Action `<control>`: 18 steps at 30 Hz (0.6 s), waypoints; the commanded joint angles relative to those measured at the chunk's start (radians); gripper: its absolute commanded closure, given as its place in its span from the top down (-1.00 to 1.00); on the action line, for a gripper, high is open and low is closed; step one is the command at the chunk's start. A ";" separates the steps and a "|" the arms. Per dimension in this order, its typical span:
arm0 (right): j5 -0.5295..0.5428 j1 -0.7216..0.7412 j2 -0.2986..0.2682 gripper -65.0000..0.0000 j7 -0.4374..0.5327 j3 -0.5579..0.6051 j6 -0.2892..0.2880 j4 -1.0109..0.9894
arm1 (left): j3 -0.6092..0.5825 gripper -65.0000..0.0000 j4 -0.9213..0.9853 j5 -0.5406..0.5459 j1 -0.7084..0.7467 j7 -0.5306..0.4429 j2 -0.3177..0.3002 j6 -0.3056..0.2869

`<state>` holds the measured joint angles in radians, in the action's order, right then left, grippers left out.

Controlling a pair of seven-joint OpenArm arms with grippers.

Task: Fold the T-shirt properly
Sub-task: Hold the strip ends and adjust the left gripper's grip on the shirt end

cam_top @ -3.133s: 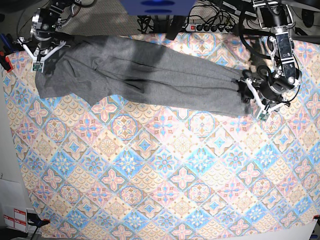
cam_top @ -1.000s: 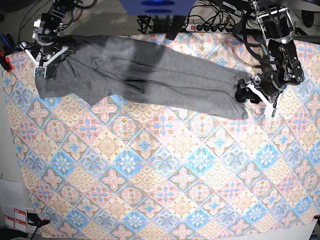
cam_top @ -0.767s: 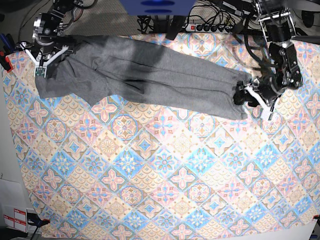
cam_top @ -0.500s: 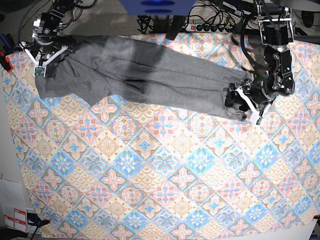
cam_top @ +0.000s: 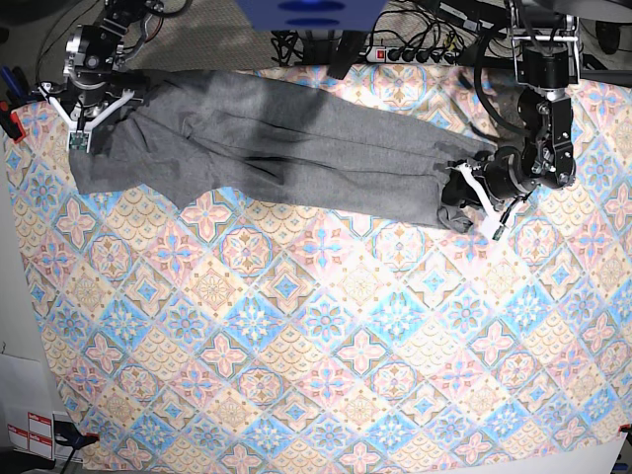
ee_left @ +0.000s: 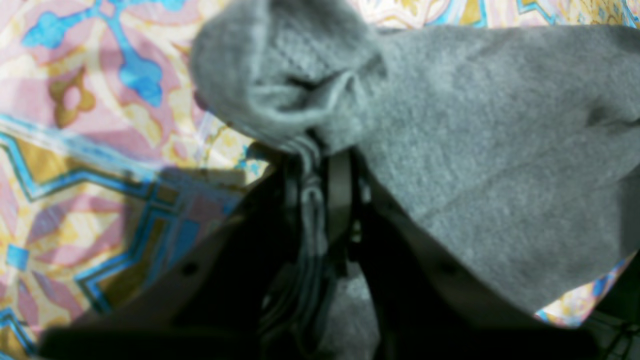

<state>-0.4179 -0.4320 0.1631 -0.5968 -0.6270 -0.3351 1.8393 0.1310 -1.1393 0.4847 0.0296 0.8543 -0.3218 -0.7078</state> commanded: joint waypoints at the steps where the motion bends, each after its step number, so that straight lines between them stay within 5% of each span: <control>1: -0.002 -0.001 -0.006 -0.93 0.016 -0.001 0.011 0.023 | 0.011 -1.00 0.015 -0.094 0.003 0.125 -0.003 0.010; 18: 0.000 0.058 -0.006 -0.93 0.016 -0.008 0.011 0.046 | 0.132 -1.00 0.020 -0.113 -0.211 0.165 0.003 0.010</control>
<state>-0.4175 -0.3782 0.1631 -0.6029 -0.6323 -0.3347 1.8664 0.2600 -1.1076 0.3622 -0.1600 1.0309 -0.3050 -0.6991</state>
